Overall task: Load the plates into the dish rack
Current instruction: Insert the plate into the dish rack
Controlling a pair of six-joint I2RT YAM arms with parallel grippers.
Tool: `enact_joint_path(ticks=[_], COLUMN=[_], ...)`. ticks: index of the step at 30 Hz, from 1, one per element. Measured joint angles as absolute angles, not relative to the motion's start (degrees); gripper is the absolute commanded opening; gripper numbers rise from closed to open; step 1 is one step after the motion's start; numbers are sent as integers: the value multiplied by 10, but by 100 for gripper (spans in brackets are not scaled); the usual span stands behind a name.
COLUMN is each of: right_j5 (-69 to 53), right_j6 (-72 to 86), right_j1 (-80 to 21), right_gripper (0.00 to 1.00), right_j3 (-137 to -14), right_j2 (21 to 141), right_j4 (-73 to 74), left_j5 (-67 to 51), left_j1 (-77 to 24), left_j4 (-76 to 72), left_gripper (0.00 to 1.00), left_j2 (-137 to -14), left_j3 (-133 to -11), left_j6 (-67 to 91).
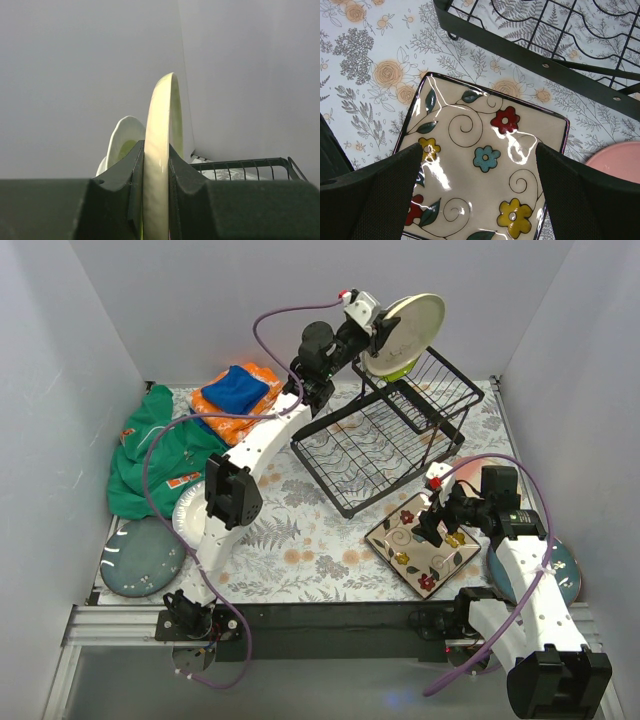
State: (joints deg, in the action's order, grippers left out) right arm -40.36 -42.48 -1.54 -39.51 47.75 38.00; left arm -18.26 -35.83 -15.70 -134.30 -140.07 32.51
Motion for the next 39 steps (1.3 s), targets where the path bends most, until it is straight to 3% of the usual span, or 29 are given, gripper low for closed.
enact_joint_path(ticks=[28, 34, 39], right_j5=[-407, -407, -407], right_j6=[-435, -435, -435], right_j1=[-11, -10, -8], right_gripper=[98, 98, 98], right_j3=[-395, -395, -395], right_j2=[477, 477, 477], right_j4=[390, 390, 391], left_j5=[-118, -115, -98], left_j1=[-384, -384, -385], left_j4=[-187, -212, -248], left_gripper=[0, 27, 36], left_j2=[-1375, -1375, -1374], left_j3=[-1371, -1357, -1356], left_j6=[293, 300, 297])
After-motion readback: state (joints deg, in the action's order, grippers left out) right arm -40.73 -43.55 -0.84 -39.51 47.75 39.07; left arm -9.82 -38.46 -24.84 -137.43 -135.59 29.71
